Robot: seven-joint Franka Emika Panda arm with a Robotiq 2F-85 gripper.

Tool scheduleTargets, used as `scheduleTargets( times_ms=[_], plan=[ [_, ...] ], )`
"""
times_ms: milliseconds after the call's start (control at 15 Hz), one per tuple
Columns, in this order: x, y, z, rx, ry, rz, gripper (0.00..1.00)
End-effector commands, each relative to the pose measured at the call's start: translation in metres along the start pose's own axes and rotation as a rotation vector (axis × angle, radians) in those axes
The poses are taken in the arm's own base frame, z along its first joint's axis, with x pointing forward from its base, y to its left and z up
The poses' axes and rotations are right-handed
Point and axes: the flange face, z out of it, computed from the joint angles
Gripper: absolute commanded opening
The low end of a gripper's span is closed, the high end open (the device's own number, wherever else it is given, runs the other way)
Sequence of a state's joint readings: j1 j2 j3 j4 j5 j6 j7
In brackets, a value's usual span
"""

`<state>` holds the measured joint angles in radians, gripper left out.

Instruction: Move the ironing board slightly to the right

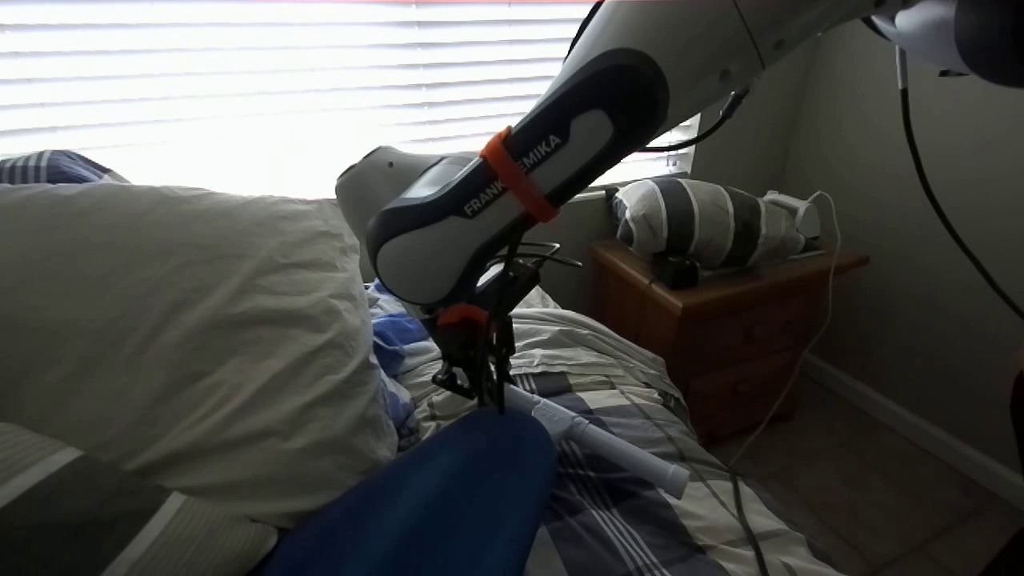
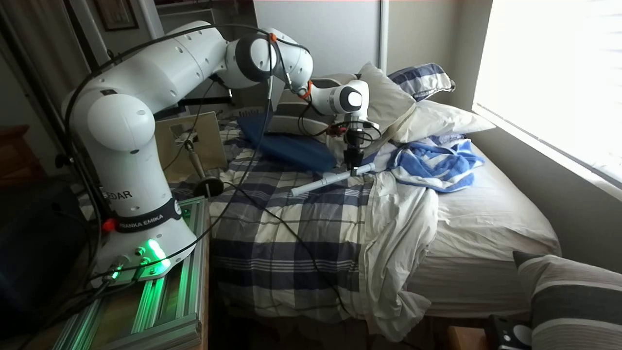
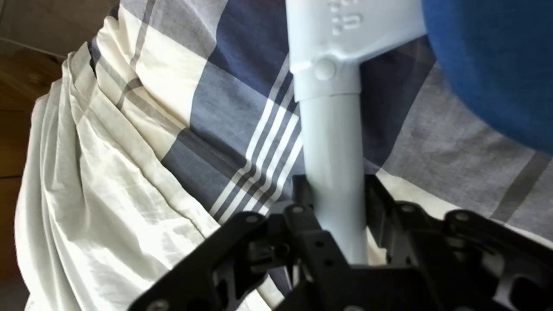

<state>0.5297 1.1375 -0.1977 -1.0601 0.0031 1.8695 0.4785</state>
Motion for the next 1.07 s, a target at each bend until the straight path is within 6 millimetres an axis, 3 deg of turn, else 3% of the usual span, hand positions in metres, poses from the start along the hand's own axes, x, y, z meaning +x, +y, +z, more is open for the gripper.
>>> scheduleTargets(
  times_ms=[0,600,667,933,1000],
  plan=[
    [0.000,0.000,0.000,-0.001,0.000,0.000,0.34],
    [0.000,0.000,0.000,-0.002,0.001,0.002,0.34],
    [0.003,0.008,-0.001,-0.004,-0.001,-0.003,0.09],
    [0.009,0.066,0.016,-0.103,-0.040,0.089,0.09],
    [0.008,0.068,0.020,-0.100,-0.039,0.101,0.09]
  ],
)
